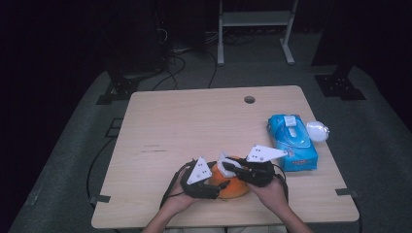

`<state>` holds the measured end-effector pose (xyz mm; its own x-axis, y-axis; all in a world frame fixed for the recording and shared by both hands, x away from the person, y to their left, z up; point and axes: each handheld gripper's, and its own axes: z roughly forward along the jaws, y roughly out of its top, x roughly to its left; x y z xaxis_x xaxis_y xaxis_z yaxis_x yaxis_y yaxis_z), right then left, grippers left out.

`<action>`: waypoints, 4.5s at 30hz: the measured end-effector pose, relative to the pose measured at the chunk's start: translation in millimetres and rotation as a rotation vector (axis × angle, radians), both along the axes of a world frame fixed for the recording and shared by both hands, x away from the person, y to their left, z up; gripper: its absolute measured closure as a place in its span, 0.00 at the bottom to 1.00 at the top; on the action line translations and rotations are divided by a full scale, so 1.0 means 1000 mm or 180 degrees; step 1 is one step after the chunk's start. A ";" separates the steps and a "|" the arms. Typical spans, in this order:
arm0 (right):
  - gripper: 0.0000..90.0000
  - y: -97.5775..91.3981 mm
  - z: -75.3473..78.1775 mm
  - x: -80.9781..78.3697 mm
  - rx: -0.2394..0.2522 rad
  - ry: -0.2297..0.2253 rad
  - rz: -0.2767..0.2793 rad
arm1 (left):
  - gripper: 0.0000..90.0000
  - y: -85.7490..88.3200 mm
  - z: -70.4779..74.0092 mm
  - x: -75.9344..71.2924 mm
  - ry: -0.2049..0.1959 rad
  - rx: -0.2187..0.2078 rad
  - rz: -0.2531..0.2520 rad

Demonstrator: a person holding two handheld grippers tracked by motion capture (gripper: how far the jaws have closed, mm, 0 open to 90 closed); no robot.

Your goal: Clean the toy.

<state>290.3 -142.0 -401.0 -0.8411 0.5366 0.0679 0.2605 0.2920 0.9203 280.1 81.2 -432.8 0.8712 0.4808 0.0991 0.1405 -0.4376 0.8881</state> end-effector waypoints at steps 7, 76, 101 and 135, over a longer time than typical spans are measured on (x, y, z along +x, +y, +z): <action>0.86 -0.023 -0.010 0.013 0.0096 0.0209 -0.0267 | 0.22 0.001 0.007 0.005 0.0173 -0.0192 0.0078; 0.86 -0.024 -0.031 0.010 0.0120 0.0248 -0.0121 | 0.41 0.064 -0.012 0.030 0.0529 -0.0442 0.0505; 0.86 -0.028 -0.028 0.015 0.0152 0.0292 -0.0236 | 0.42 0.049 -0.009 0.022 0.0387 -0.0369 0.0320; 0.86 -0.027 -0.020 0.015 0.0225 0.0278 -0.0241 | 0.38 0.024 -0.002 0.010 0.0250 -0.0142 0.0145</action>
